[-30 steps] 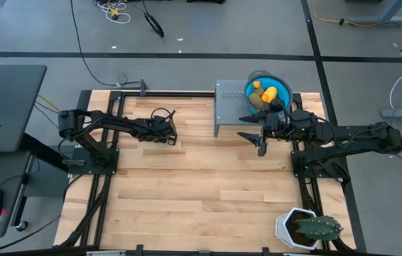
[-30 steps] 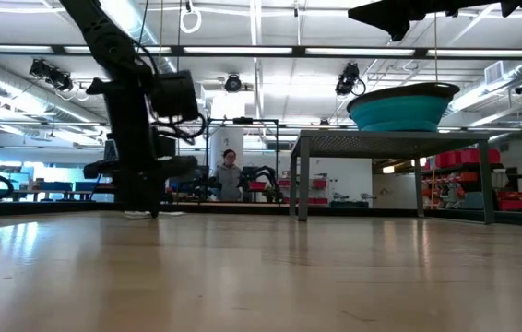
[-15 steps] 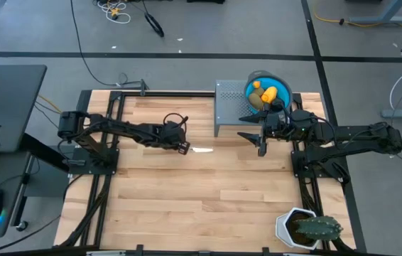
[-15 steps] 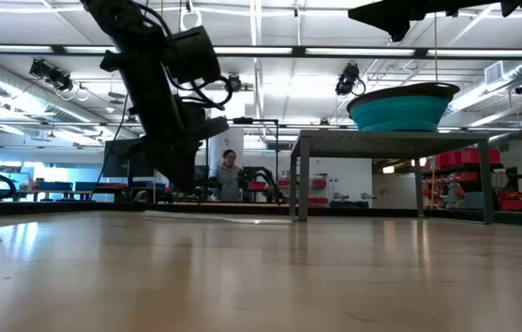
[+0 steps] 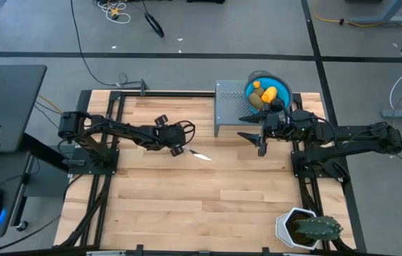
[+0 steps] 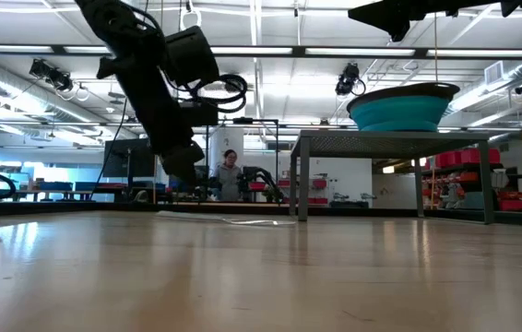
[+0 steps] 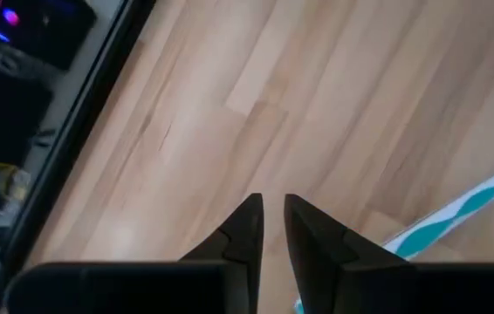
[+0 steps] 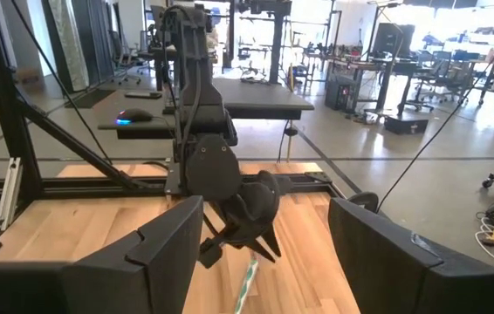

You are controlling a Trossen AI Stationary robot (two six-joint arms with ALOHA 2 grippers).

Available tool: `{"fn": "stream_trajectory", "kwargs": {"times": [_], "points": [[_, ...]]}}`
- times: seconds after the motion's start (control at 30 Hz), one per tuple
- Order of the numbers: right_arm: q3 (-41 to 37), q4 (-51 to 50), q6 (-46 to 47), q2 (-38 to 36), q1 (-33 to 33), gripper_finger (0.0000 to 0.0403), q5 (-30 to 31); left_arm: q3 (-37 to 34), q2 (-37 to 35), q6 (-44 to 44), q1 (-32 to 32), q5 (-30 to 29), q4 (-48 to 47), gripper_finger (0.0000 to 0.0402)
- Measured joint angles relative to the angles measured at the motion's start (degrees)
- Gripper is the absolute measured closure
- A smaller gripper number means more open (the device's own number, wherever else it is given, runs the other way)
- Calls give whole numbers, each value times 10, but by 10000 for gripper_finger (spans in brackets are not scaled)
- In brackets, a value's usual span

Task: Pick & Place Fruit
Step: Put the blue knife on the shelf to the left of the blue strainer bowl

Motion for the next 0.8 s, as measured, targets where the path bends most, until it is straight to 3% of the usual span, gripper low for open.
{"fn": "stream_trajectory", "kwargs": {"times": [0.07,0.2,0.33,0.47,0.8], "points": [[0,0,0,0,0,144,0,-15,0,20,6,6,31,340],[0,-3,0,0,0,144,0,-42,0,31,21,104,53,345],[0,-6,0,0,0,144,0,-43,0,10,21,147,47,356],[0,-6,0,0,0,144,0,-43,0,-12,15,231,44,369],[0,-7,0,0,0,144,0,-38,-3,3,-11,248,3,390]]}}
